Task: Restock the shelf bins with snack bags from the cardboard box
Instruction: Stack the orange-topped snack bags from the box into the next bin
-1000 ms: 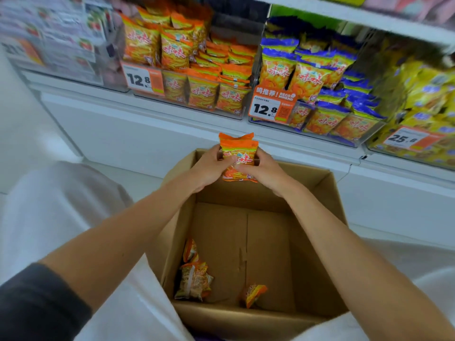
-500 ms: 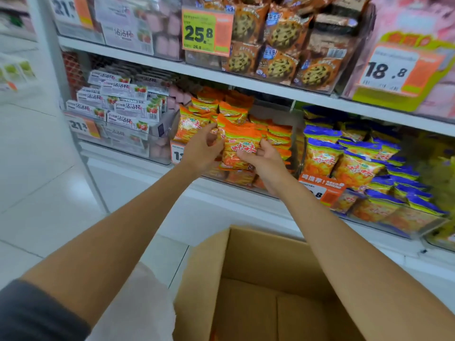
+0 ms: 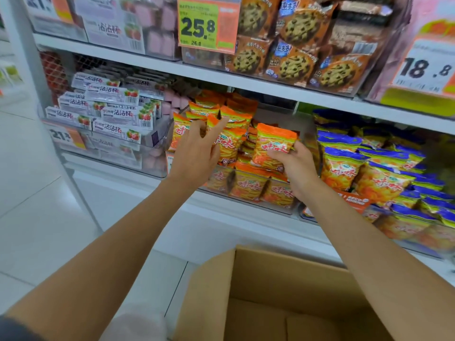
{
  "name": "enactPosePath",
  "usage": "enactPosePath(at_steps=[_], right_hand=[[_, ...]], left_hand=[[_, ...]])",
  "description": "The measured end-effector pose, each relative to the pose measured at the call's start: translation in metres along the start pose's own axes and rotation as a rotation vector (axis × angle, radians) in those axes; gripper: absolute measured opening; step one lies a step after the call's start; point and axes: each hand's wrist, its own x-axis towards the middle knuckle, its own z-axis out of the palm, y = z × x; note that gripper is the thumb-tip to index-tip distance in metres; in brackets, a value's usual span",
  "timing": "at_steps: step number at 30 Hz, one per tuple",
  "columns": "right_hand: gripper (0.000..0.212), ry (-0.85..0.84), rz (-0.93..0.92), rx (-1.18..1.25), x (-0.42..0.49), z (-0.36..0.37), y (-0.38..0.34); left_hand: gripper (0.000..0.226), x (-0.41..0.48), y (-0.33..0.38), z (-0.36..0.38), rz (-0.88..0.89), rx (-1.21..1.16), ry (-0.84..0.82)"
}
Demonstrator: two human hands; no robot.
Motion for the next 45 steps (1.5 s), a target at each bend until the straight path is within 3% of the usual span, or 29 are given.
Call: enactPosePath(at_steps=[5,10,16,19,23,30,34,40,45], right_hand=[[0.039,-0.014,-0.017,-0.044,-0.004,0.003,0.001],[0.042,-0.019,-0.014,-0.052,-0.003,0.002,0.003],[0.040,-0.001,-0.018,-0.063,0.000,0.002,0.005],[0.044,0.023,-0.005,-0.067,0.003,0.005,0.004],[0.043,0.097,0.011,-0.062,0.014,0.009,0.001],[0.060,0.338,-0.022,-0.134,0.070,0.025,-0.001],[0.033,0.440,-0.064,-0.197,0.116,0.027,-0.003],[0.060,0.394,-0.089,-0.616,0.164,0.033,0.004],[0.065,0.346,-0.131,-0.563,0.189,0.039,0.024]], left_hand=[[0.037,-0.006,0.002,-0.001,-0.078,-0.177,-0.084],[0.036,-0.011,-0.010,0.007,0.053,0.234,0.074],[0.040,-0.020,-0.021,0.026,0.099,0.305,-0.063],[0.044,-0.025,-0.017,0.027,0.079,0.277,-0.023],[0.054,-0.008,0.012,0.021,0.108,0.194,0.037],[0.060,0.060,0.031,0.041,0.040,0.251,-0.087],[0.054,0.057,0.018,0.054,-0.002,0.251,-0.033],[0.046,0.053,0.014,0.060,0.020,0.191,0.051],[0.042,0.054,0.014,0.062,0.013,0.197,0.060]])
